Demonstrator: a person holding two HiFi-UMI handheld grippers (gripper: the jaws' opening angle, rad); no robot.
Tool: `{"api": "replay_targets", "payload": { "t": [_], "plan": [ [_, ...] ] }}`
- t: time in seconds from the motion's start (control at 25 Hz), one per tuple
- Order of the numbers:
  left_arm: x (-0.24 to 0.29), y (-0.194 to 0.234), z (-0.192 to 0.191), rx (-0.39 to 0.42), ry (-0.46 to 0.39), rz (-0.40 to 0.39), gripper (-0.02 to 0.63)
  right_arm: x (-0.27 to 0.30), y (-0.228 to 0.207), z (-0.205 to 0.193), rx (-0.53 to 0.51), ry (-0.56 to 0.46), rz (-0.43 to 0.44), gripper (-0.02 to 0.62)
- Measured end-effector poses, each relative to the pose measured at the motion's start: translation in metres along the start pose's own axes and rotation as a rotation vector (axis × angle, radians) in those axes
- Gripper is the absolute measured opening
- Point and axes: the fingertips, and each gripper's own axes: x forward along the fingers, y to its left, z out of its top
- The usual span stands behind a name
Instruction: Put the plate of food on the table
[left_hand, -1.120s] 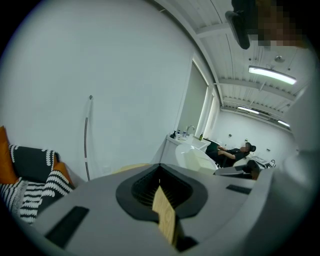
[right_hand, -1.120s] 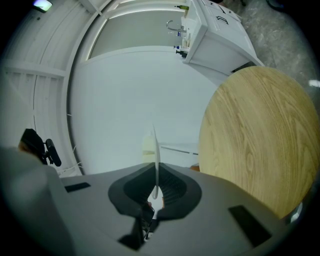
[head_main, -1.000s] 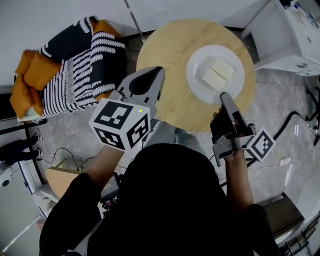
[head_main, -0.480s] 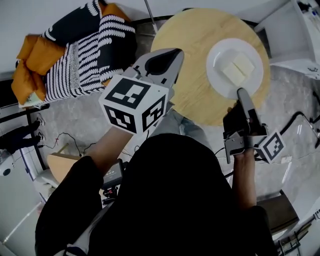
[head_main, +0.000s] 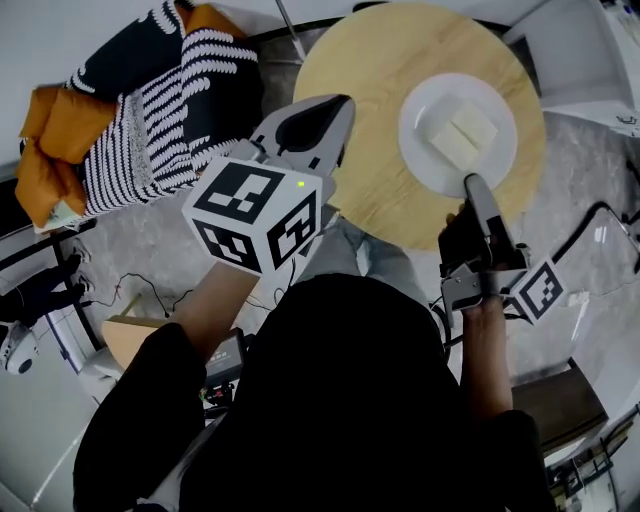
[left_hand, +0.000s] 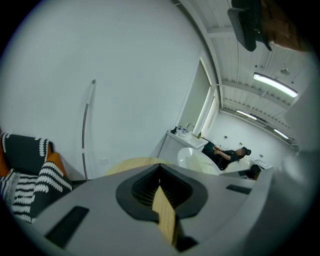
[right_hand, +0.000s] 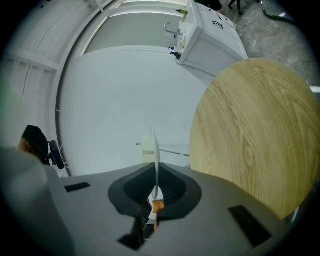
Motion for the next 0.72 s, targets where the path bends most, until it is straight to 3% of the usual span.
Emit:
{"api": "replay_targets", "payload": {
  "t": [0.72],
  "plan": [
    [0.031, 0.005, -0.041, -0.072, 0.079, 0.021, 0.008, -0.016, -0.048, 0.001, 0.038, -0.013, -0.091, 0.018]
  ]
}}
